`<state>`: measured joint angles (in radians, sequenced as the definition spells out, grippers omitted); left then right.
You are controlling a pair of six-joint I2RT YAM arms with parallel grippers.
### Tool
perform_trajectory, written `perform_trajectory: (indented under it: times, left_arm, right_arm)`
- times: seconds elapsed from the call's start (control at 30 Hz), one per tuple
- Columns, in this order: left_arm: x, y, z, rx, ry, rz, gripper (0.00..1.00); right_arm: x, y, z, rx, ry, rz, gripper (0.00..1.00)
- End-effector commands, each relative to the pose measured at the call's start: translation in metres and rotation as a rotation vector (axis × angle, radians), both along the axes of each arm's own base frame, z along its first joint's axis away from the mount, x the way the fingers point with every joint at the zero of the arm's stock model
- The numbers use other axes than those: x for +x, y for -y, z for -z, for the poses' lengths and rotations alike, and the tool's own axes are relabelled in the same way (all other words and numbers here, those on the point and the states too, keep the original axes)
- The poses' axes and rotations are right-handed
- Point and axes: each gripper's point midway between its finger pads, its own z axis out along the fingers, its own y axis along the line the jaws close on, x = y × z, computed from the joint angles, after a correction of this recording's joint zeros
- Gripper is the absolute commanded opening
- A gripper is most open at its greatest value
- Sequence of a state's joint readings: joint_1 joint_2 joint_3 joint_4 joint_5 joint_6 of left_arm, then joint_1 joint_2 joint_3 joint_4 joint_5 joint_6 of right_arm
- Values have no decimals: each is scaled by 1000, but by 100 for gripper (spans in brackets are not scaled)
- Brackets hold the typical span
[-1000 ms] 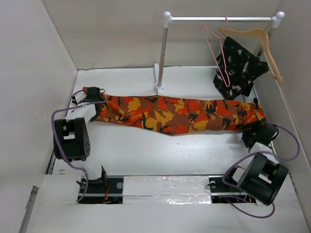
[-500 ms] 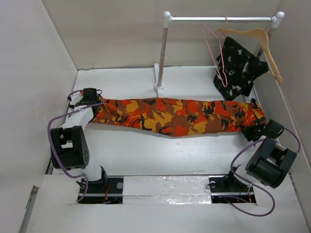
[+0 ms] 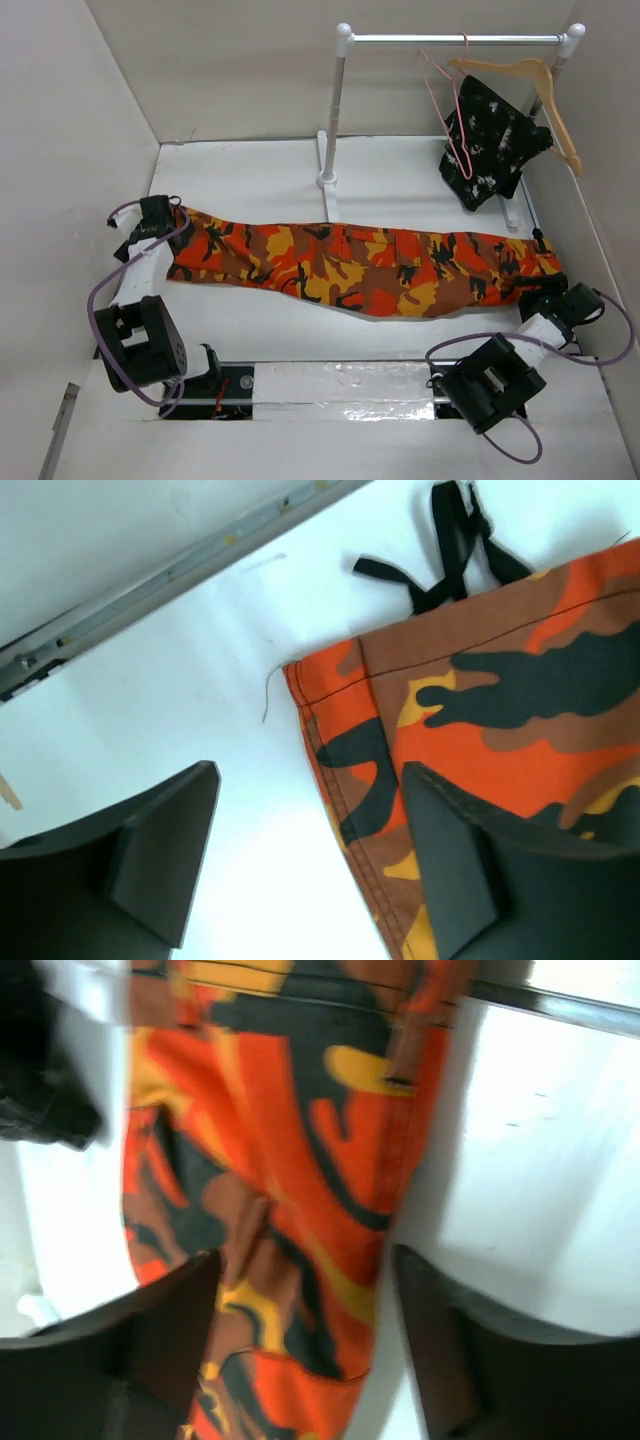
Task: Place the trousers on the hanger
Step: Fold the trousers at the center of the board.
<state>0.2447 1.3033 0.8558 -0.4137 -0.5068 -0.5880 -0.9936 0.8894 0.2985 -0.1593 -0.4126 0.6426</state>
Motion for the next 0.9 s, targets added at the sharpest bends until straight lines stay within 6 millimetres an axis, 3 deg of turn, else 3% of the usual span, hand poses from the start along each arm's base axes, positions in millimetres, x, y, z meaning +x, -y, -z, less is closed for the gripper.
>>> perform_trajectory:
  times: [0.0, 0.07, 0.17, 0.2, 0.23, 0.3, 0.33, 0.47, 0.53, 0.67, 0.87]
  left_arm:
    - [-2, -5, 2, 16, -49, -15, 74]
    - [2, -2, -4, 10, -6, 7, 73]
    - [18, 10, -9, -35, 87, 73, 68]
    - [25, 12, -11, -47, 115, 91, 62]
    - [30, 20, -8, -85, 128, 122, 59]
    - [38, 24, -2, -116, 131, 137, 51]
    - [40, 27, 3, -135, 124, 149, 51]
    - [34, 18, 31, -126, 3, 89, 51]
    - [31, 14, 38, -123, -30, 47, 51]
    - [36, 12, 37, -122, -4, 18, 51]
    - [41, 5, 52, -109, -55, -12, 48]
  right_arm:
    - [8, 9, -38, -111, 48, -55, 80]
    - [8, 4, -56, -136, 62, -87, 80]
    - [19, -13, -71, -163, 166, -160, 73]
    - [21, -19, -70, -164, 188, -184, 57]
    - [23, -29, -63, -160, 199, -217, 46]
    - [28, -37, -69, -203, 236, -261, 25]
    - [29, -40, -69, -210, 236, -282, 22]
    - [35, -45, -79, -275, 223, -372, 24]
    - [37, -52, -81, -259, 241, -416, 33]
    - [44, -66, -81, -266, 274, -475, 40]
    - [50, -80, -81, -276, 266, -527, 40]
